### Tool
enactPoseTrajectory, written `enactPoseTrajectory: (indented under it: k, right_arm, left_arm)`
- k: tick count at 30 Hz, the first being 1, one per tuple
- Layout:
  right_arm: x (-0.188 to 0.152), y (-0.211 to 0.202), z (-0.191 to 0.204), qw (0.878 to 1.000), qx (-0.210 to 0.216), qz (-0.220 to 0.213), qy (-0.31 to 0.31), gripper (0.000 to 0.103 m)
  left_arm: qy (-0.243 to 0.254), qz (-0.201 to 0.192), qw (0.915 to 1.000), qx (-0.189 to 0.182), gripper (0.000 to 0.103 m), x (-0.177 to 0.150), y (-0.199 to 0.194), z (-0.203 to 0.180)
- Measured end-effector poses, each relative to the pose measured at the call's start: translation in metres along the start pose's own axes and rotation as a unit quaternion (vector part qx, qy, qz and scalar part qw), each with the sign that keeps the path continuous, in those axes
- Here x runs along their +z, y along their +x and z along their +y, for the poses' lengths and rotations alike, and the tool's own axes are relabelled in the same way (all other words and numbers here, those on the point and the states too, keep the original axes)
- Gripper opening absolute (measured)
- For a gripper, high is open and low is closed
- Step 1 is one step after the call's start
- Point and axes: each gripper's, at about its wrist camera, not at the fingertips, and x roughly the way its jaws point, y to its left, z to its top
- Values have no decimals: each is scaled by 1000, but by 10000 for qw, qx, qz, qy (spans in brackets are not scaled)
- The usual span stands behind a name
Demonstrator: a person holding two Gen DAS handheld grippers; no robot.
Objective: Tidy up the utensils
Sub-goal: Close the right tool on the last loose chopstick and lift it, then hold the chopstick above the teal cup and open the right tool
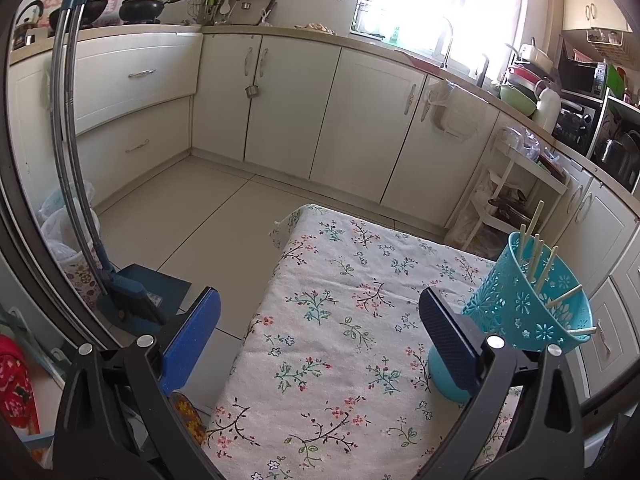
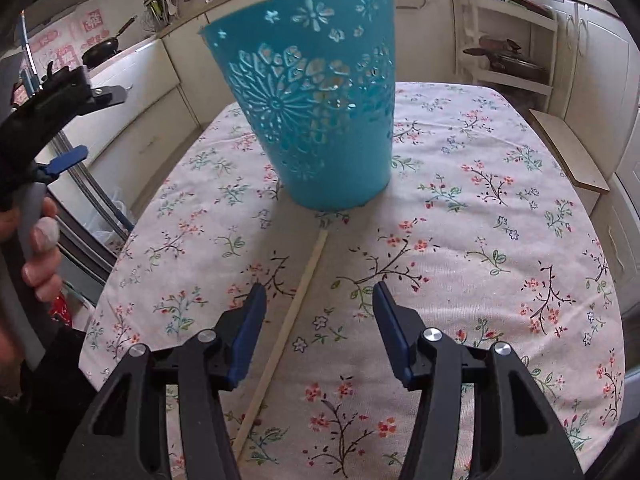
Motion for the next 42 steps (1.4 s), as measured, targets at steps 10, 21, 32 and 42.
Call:
enactPoseTrajectory:
  k: [10,21,32,42]
  right_arm:
    - [-3,21,19,9970,-348,243,-649,36]
    - [2,-24,-19,9985,368,378,-138,6]
    - [108,-153,-26,9653,1597,-2004,506,6]
    - [187,-111,0,9352,784,-3426,443,6]
  left_arm:
    - [26,116,9999,-16,96,-2,5,-2]
    - [-14,208,9998,-40,96,-3,9,0]
    - [224,439,9988,-78,96,-13,20,-13]
    - [1425,1400,9794,-290,96,-50,78,-54]
